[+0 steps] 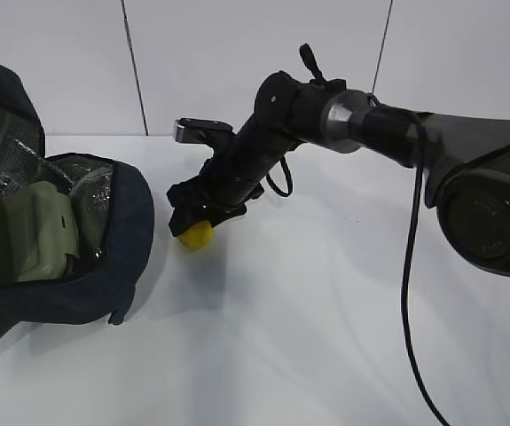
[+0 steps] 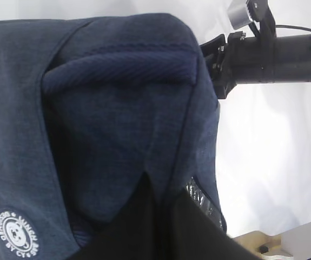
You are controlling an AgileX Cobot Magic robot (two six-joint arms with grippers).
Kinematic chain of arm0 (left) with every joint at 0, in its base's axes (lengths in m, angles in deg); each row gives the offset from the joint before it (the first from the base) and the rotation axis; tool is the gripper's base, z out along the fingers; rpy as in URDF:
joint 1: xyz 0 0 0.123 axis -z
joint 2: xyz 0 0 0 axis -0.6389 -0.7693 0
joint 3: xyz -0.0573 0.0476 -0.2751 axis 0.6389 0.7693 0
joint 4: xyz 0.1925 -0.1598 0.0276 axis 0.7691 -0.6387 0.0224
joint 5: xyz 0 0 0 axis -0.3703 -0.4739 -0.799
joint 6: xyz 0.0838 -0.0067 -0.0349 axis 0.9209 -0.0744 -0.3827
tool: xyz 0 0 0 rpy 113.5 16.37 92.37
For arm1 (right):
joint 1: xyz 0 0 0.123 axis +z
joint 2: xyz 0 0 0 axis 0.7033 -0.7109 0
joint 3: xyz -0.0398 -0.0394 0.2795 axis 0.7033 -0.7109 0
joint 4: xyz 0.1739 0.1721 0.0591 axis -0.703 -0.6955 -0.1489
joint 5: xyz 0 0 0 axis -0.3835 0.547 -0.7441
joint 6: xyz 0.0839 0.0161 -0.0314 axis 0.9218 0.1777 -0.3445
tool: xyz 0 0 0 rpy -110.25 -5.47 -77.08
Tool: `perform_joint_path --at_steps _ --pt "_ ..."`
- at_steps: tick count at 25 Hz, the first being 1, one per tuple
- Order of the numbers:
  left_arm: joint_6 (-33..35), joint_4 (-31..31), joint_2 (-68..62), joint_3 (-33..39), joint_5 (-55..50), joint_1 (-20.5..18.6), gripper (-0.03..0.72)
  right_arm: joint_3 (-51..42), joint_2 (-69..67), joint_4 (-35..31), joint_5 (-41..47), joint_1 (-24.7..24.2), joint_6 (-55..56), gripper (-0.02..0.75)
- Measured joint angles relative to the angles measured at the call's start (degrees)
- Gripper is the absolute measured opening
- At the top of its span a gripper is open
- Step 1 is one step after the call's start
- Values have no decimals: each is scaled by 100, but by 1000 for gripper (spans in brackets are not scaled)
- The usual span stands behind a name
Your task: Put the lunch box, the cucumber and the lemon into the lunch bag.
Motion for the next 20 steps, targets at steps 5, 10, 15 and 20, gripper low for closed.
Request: perform_joint_path --at_steps 5,10,15,20 --pt "0 0 0 0 0 0 -7 197 -23 0 279 0 0 404" --pt "0 4 0 0 0 0 -7 668 -33 0 875 -26 -10 402" --pt "-2 4 0 0 0 0 -7 761 189 51 1220 -62 -10 400" --pt "-2 4 0 0 0 0 -7 761 680 71 1323 -85 -10 400"
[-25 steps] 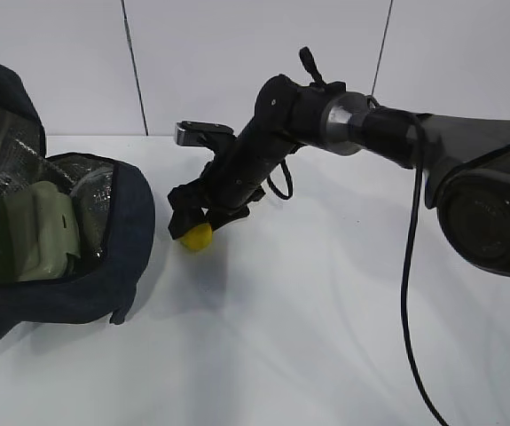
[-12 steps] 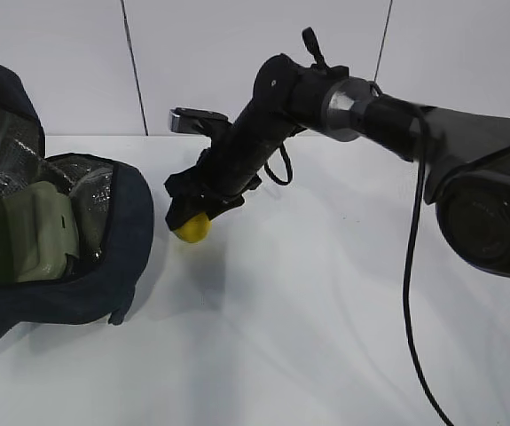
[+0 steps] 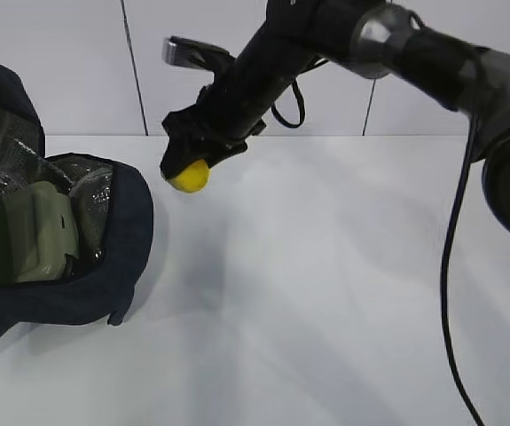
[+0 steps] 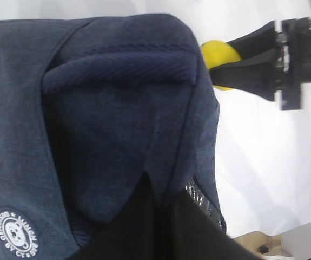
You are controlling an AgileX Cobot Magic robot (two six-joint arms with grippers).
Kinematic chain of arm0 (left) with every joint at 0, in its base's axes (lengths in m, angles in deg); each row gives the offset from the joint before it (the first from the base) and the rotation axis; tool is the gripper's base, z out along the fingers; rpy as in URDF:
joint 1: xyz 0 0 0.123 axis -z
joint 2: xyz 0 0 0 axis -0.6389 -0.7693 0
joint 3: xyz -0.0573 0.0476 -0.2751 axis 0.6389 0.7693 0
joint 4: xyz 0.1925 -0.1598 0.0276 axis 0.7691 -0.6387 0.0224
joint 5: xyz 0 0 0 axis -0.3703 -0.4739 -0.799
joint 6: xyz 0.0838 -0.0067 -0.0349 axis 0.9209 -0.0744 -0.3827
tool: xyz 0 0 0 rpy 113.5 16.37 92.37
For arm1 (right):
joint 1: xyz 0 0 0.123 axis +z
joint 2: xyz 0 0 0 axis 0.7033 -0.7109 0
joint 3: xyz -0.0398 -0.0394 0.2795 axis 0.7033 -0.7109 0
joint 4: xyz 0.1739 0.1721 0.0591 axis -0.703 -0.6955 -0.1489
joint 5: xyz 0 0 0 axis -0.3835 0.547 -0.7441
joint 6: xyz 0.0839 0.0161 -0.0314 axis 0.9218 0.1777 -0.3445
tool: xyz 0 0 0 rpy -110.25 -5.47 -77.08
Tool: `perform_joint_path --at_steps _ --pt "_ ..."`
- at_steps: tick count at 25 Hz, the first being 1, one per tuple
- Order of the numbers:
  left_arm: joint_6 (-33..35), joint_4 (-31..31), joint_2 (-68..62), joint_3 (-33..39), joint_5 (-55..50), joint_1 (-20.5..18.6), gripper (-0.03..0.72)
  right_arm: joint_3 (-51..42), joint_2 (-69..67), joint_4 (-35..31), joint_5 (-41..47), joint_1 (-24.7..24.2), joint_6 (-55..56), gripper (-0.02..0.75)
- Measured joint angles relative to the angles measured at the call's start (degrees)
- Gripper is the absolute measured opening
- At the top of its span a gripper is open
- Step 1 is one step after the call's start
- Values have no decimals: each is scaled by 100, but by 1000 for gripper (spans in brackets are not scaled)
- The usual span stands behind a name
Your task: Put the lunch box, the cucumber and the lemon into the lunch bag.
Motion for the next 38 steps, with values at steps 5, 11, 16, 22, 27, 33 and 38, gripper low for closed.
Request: perform_joint_path --at_steps 5,11,16,22,27,33,38 --pt "0 0 0 0 0 0 -7 0 539 -77 36 -4 0 400" --pt "-9 -219 0 0 0 0 -7 45 899 -1346 62 -8 -16 400" --pt "-9 -300 0 0 0 0 -7 45 899 -1677 66 77 -117 400" --pt "-12 -607 0 0 0 0 -7 45 899 -1951 75 301 -245 400" --pt "-21 -785 0 0 0 0 -7 45 899 -1999 75 497 -333 400" --pt "-21 -1012 0 0 0 0 -7 45 899 -1999 75 600 -551 400" --pt "-3 -1108 0 0 21 159 -7 45 792 -2036 75 603 -597 404"
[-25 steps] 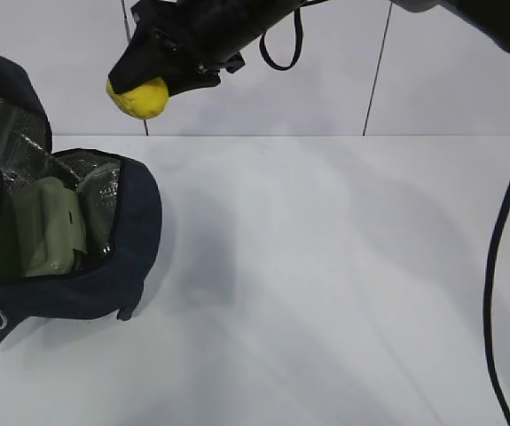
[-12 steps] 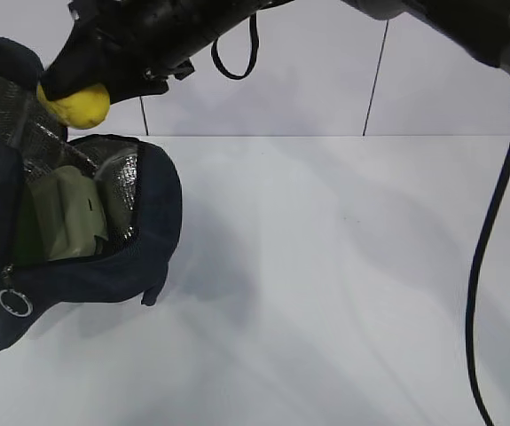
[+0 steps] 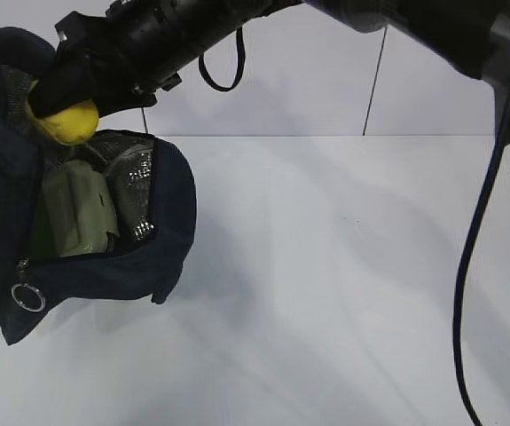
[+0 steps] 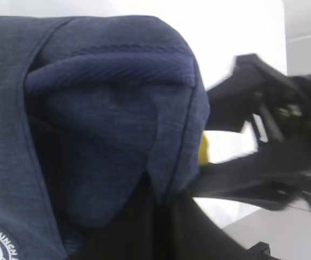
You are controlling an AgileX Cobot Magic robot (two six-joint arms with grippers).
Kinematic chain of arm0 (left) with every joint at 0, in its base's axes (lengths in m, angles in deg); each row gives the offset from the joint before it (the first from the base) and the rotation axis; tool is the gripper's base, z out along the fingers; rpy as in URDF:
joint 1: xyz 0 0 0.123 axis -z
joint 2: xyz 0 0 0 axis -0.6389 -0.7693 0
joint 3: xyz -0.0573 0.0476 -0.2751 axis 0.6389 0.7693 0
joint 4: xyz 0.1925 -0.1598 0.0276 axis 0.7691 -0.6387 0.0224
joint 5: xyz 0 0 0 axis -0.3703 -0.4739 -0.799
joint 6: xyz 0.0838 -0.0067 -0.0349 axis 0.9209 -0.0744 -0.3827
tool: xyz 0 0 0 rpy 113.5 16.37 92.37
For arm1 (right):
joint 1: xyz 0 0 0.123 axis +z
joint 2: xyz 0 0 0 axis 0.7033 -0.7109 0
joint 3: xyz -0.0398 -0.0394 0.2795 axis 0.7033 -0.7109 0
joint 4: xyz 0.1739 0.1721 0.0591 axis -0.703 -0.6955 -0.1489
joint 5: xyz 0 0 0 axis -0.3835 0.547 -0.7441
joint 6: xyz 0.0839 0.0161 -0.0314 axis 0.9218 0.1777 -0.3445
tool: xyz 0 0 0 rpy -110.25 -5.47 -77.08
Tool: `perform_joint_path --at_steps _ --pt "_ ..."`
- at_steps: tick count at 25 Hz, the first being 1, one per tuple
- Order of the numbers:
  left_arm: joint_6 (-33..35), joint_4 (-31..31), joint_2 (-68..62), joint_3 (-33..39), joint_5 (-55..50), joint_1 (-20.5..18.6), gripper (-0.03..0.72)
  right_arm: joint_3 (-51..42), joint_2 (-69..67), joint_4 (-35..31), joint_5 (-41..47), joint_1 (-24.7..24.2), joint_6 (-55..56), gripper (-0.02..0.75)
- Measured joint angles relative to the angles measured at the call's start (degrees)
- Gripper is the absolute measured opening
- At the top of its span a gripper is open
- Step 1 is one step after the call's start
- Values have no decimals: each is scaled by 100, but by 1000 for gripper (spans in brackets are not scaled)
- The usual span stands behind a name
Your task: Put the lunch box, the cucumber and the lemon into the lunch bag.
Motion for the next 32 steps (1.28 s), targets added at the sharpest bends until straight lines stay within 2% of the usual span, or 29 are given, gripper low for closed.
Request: perform_joint_path --at_steps 6,9,13,18,27,29,32 --pt "26 -28 0 0 0 91 -7 0 -190 -42 0 0 -102 510" --pt "26 -28 0 0 0 91 -7 0 -190 -51 0 0 -129 533" --pt "26 105 0 0 0 91 -7 0 -190 82 0 0 -140 537" --pt "36 343 0 0 0 91 -7 0 -122 1102 4 -11 141 538" --pt "36 540 0 0 53 91 -7 -64 148 2398 13 -191 877 538" --pt "36 540 0 0 72 91 -7 -279 241 2412 13 -255 966 538" --pt "44 548 0 0 180 91 -7 -731 302 1942 17 -439 972 538"
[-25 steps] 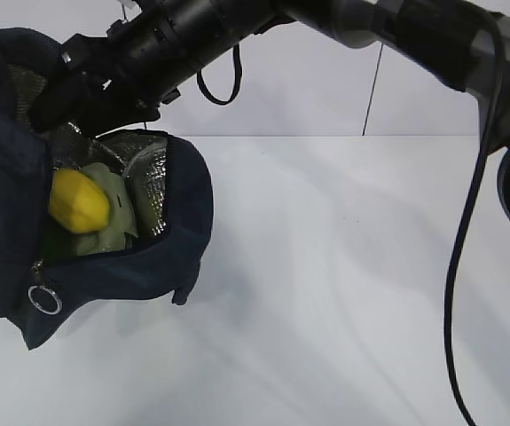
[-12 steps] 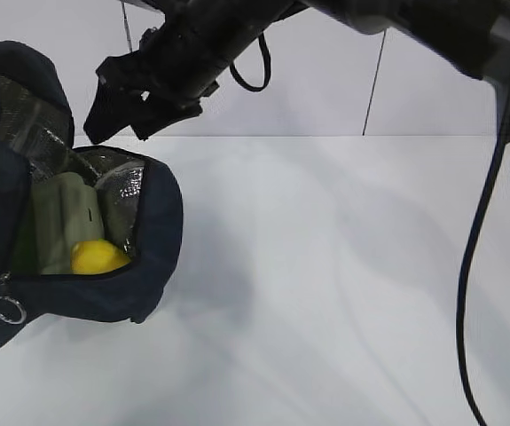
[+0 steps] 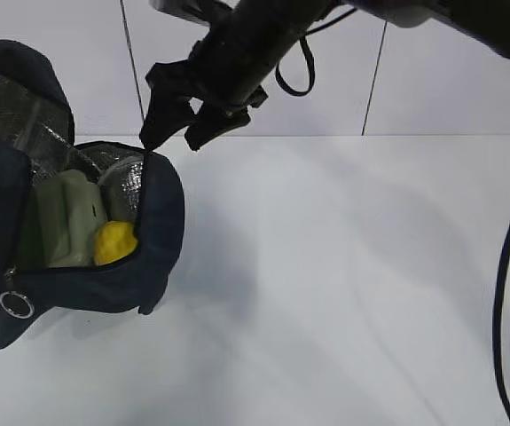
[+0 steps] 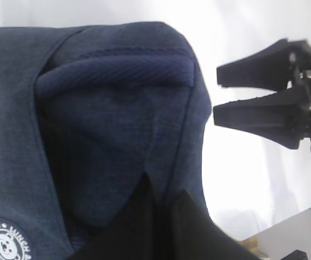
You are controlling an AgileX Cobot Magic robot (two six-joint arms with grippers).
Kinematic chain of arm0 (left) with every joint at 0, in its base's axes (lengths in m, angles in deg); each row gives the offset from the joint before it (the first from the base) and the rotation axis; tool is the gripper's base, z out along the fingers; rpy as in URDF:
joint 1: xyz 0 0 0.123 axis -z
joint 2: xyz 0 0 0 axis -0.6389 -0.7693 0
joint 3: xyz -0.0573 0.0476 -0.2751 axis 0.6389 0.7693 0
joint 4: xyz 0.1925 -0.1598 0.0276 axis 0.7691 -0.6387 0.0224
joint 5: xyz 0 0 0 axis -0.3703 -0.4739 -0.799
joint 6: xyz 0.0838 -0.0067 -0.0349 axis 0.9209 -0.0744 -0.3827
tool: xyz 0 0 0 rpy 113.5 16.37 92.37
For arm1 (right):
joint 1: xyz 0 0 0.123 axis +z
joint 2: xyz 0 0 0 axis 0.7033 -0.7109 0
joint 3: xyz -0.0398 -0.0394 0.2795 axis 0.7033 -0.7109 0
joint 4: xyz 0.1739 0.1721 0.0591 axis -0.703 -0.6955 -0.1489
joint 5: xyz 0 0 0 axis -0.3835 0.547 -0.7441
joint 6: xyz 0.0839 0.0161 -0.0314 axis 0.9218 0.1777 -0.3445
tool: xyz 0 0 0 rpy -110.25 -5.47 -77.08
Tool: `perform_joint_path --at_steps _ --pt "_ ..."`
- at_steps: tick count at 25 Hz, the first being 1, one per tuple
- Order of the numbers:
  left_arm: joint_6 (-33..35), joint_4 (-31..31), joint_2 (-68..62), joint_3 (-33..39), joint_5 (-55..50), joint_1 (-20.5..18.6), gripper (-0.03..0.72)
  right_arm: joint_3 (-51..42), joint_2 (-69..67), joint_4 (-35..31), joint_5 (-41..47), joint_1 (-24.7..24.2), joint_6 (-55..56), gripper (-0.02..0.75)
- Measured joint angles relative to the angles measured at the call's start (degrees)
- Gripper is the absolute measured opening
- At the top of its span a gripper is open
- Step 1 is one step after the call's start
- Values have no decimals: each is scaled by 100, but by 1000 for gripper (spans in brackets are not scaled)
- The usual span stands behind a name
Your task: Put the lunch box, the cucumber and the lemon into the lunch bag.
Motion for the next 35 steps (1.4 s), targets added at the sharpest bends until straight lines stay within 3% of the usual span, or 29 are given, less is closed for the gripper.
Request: perform_joint_path --at_steps 12,21,24,33,35 --pt "14 19 0 0 124 0 -7 -1186 0 -1322 -47 -222 -562 538" --pt "14 19 0 0 175 0 -7 -1592 0 -1873 -94 -222 -920 529" --pt "14 19 0 0 175 0 -7 -1602 0 -1898 -107 -222 -941 467" --pt "14 19 0 0 198 0 -7 -1602 0 -1747 -107 -222 -954 43" --pt "14 19 0 0 198 0 -7 -1602 0 -1689 -107 -222 -965 10"
